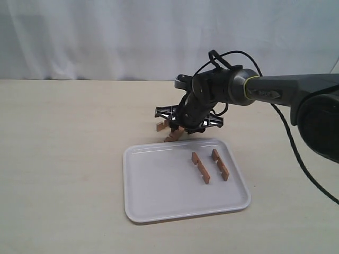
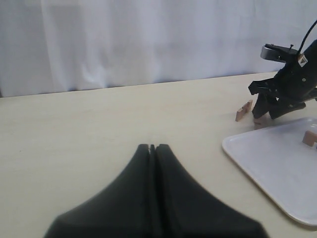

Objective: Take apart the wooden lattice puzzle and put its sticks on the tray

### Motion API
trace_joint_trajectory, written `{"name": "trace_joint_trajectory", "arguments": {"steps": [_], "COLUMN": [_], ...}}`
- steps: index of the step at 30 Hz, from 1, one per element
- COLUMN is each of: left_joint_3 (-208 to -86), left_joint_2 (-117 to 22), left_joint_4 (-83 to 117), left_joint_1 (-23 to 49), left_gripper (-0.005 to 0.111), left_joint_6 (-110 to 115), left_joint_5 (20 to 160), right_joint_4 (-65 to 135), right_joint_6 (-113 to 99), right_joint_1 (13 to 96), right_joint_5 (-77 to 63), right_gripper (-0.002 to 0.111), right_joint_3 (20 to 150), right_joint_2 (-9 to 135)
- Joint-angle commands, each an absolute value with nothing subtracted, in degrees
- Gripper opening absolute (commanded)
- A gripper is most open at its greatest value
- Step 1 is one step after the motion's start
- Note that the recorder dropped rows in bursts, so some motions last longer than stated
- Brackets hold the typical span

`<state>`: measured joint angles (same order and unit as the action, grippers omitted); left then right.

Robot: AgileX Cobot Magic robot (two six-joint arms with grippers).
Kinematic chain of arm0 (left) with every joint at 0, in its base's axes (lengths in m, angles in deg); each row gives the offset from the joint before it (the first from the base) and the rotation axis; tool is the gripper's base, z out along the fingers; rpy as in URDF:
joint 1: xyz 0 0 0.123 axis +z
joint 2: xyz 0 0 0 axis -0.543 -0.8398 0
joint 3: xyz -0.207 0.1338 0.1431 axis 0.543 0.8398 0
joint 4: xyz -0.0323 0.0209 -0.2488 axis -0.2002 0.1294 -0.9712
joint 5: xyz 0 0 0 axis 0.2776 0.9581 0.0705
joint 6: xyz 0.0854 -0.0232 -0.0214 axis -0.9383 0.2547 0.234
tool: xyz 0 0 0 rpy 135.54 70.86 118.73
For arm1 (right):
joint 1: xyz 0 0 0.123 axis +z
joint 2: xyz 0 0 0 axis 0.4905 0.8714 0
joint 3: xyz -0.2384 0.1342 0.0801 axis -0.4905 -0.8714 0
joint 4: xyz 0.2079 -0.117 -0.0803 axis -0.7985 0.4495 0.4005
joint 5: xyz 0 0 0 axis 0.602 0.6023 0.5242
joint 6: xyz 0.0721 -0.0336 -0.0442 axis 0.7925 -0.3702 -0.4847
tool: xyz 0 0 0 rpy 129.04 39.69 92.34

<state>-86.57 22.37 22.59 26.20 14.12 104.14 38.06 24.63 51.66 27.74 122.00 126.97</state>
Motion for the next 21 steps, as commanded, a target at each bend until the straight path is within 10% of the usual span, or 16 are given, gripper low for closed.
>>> {"name": "trace_joint_trajectory", "arguments": {"steps": [1,21], "left_joint_3": [-86.4,-86.4], "left_joint_2": [22.3,22.3], "left_joint_4": [22.5,22.5], "left_joint_1": [26.1,26.1], "left_gripper": [0.000,0.000], "left_joint_6": [14.3,14.3], "left_joint_5": [103.5,103.5], "right_joint_4": [41.9,43.6], "right_joint_6": [24.4,26.0], "right_joint_1": [51.4,51.5], "right_joint_5": [29.6,32.1], "right_gripper": [0.039,0.028], "right_joint_3": [122.0,122.0], "right_joint_2": [126.7,124.2]}}
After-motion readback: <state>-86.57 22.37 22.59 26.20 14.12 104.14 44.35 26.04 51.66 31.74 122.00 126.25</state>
